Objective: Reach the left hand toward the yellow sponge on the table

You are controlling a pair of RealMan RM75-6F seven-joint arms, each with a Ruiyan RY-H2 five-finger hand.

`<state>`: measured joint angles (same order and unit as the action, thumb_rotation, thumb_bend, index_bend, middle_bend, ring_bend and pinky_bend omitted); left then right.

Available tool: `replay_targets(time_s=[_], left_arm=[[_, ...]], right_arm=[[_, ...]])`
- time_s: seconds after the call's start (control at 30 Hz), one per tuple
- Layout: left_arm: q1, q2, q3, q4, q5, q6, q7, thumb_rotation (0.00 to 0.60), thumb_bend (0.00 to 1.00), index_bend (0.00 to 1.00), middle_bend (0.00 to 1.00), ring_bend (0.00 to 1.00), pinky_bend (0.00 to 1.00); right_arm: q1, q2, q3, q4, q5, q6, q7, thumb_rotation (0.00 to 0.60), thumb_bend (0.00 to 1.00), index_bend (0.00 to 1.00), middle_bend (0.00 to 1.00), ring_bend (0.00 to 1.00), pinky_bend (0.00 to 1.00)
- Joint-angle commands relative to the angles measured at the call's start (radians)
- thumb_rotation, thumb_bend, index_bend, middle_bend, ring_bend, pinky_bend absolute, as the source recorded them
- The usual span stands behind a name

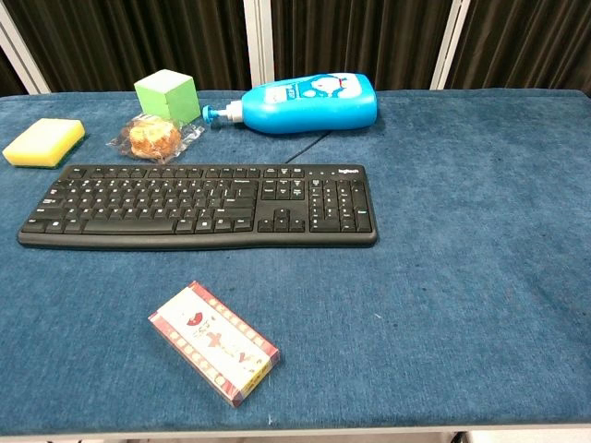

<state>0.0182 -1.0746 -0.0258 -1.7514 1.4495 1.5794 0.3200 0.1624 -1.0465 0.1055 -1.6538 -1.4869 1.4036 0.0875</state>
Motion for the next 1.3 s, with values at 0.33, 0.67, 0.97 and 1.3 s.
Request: replay_targets(time_s=[0.33,0.67,0.97,1.3], left_arm=[[-0.036,-0.003,-0.020,-0.013,0.014,-0.030,-0.008,0.600,0.09,0.08,0.06,0.03,0.00],[-0.235,0.012,-0.105,-0.031,0.017,-0.252,-0.027,0.600,0.10,0.09,0.27,0.22,0.05],[-0.468,-0.018,-0.177,0.017,-0.157,-0.584,-0.004,0.600,0.32,0.15,0.57,0.56,0.57],[-0.644,-0.043,-0.140,0.034,-0.482,-0.835,0.128,0.600,0.63,0.24,0.93,0.93,0.91]], right_arm=[[0.011,0.008,0.006,-0.010,0.004,-0.005,-0.005,0.600,0.15,0.00,0.00,0.00,0.00],[-0.007,0.003,-0.003,-0.008,-0.010,0.028,0.000,0.600,0.15,0.00,0.00,0.00,0.00],[-0.024,0.006,-0.010,-0.018,-0.003,0.045,-0.012,0.600,0.15,0.00,0.00,0.00,0.00],[-0.026,0.004,-0.009,-0.013,0.015,0.033,-0.012,0.600,0.15,0.00,0.00,0.00,0.00]])
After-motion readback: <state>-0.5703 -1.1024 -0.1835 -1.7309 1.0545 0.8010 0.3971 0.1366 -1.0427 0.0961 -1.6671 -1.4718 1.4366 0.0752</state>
